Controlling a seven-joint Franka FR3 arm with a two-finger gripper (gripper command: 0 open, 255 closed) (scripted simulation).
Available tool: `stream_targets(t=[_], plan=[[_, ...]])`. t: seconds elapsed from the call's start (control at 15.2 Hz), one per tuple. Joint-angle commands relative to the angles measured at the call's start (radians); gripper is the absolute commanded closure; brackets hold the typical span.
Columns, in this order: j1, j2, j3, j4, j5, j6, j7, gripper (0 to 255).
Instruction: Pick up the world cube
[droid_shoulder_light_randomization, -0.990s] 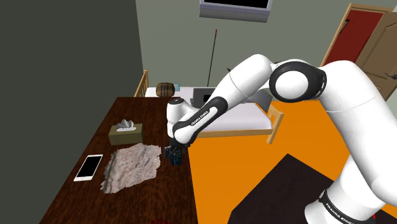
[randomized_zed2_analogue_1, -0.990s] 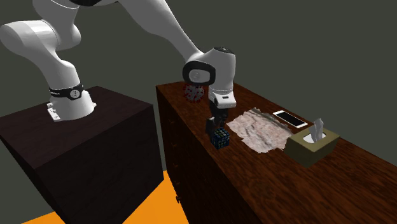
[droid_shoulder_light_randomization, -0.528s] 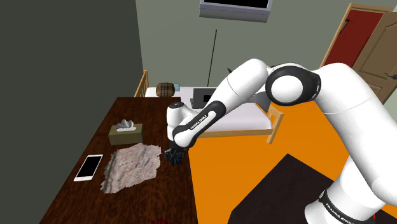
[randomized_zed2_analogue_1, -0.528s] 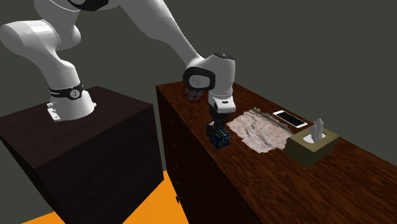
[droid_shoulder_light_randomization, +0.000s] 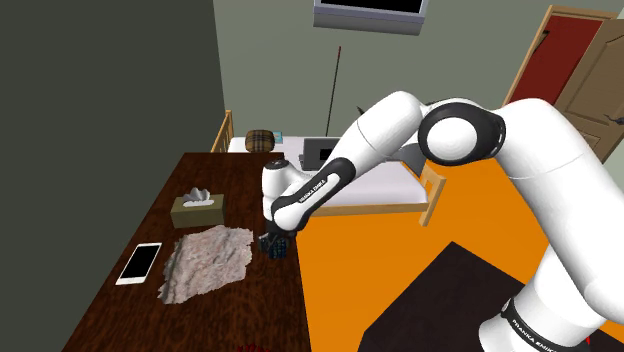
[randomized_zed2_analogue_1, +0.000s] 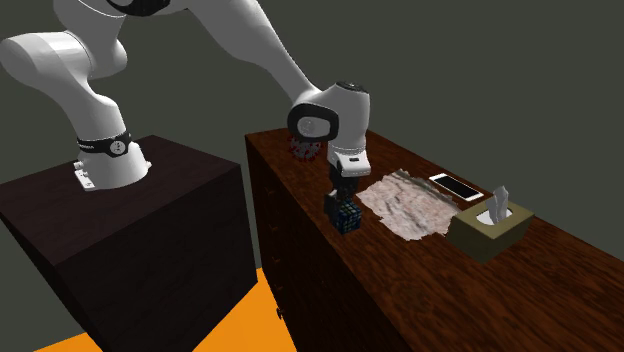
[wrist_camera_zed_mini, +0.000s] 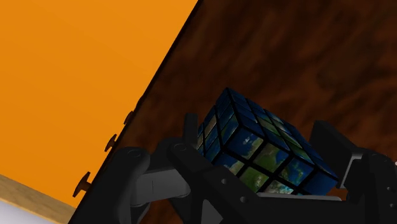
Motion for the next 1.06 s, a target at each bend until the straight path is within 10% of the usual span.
stream_targets(t=[0.0, 0.99], plan=[[-0.002, -0.016, 0.002, -0.007, 0.002, -0.009, -0.001, 255], [-0.017, -0.156, 0.023, -0.049, 0.021, -0.106, -0.012, 255]])
